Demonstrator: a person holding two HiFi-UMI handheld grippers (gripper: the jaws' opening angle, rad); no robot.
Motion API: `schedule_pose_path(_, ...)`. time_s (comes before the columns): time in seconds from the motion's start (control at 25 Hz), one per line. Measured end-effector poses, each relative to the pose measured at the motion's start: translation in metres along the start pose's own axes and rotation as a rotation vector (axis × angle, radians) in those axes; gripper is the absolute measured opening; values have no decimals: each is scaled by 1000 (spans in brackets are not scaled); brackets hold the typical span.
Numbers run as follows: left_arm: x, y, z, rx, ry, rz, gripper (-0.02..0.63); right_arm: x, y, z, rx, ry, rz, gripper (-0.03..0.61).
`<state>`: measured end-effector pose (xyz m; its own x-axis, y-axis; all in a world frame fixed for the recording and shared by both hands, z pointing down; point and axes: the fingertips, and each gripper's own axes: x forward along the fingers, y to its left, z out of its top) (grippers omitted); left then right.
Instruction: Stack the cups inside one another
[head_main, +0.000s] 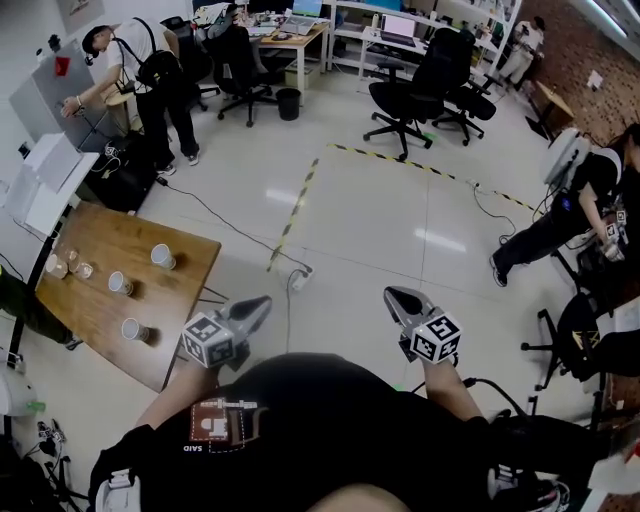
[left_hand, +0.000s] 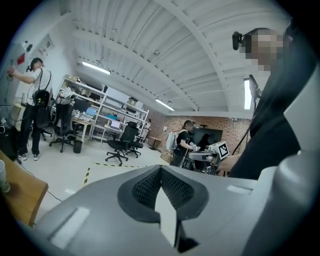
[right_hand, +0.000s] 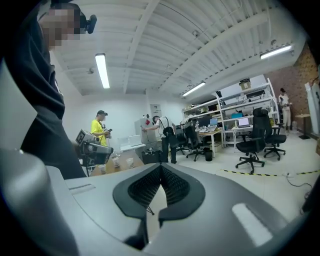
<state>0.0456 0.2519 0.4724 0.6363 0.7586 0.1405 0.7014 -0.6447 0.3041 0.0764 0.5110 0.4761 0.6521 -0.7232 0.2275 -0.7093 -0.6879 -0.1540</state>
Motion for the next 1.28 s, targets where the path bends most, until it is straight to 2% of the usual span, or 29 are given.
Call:
schedule_pose_path(0.16, 1, 48, 10, -13, -14, -13, 3, 48, -6, 11, -6, 4, -18, 14)
schedule_pose_path(0.28, 9, 87, 24, -18, -22, -64, 3, 86, -11, 28, -14, 6, -63, 14)
schedule_pose_path(0.36, 19, 110, 28, -28, 3, -102, 3, 106, -17, 40, -1, 5, -97, 14)
schedule_pose_path(0.52, 59, 138, 44, -1, 50, -181, 3, 125, -53, 62, 33, -20, -164, 14)
schedule_pose_path(0.68, 81, 158, 67, 0, 35, -199, 3, 139, -66, 70, 63, -12, -178, 14)
schedule_pose_path(0.92, 110, 183, 72, -17, -6, -110, 3, 155, -107, 69, 60, 4, -123, 14)
schedule_pose_path(1.12, 126, 176, 75, -27, -54, -30, 3, 161, -130, 80, -5, 36, -22, 14)
schedule_pose_path(1.28, 129, 159, 71, -38, -78, 64, 3, 169, -137, 86, -67, 63, 109, 14)
